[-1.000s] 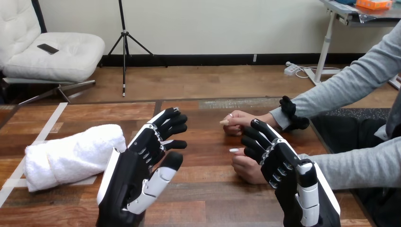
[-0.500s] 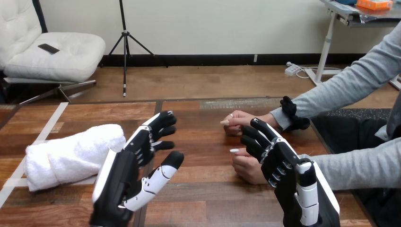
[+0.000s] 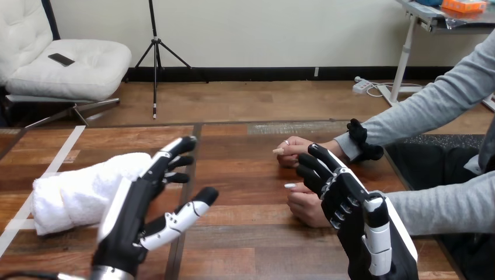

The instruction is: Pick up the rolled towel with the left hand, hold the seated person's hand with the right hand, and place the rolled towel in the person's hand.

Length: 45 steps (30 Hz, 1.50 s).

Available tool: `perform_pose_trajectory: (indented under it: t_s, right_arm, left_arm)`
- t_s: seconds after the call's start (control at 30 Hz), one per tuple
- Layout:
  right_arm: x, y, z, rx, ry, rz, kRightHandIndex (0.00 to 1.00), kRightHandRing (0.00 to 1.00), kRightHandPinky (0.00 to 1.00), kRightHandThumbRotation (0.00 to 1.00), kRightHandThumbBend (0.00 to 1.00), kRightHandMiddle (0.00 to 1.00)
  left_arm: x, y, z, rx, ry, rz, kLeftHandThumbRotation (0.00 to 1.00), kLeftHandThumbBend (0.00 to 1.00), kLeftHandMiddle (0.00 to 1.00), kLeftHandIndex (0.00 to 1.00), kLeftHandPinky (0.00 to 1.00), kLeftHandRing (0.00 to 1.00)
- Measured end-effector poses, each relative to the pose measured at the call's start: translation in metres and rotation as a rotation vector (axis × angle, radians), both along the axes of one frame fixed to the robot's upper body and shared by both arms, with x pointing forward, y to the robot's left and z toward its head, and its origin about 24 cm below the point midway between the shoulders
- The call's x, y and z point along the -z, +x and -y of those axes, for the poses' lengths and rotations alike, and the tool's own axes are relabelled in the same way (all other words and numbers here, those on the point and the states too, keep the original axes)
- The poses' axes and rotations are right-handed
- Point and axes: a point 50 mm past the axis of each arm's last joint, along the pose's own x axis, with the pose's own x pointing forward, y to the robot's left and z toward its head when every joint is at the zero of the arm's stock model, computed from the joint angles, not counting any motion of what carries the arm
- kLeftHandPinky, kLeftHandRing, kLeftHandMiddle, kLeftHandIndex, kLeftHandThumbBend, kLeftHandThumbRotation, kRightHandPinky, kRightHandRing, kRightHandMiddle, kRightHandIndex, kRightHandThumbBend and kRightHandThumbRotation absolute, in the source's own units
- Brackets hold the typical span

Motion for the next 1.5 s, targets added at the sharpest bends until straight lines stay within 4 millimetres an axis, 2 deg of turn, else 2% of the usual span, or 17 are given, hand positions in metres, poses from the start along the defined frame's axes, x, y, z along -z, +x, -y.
perform_pose_trajectory:
  t_s: [0.43,1.07,1.5]
  right_arm:
    - [0.001,0.0,-0.001,-0.004,-0.012,-0.002,0.92,0.91,0.99,1.0,0.89,0.9]
    - [0.004,0.0,-0.001,0.012,-0.005,-0.017,0.91,0.9,0.96,1.0,0.9,0.9]
    - [0.004,0.0,-0.002,0.011,-0.002,-0.017,0.91,0.9,0.95,1.0,0.9,0.89]
  left_arm:
    - [-0.005,0.017,-0.009,-0.023,0.238,-0.009,0.7,0.83,0.93,0.93,0.85,0.91]
    - [-0.018,0.035,-0.024,-0.104,0.511,0.037,0.78,0.98,0.95,0.95,0.89,0.93]
    - [-0.029,0.05,-0.027,-0.168,0.645,0.084,0.81,1.0,0.98,0.99,0.9,0.95]
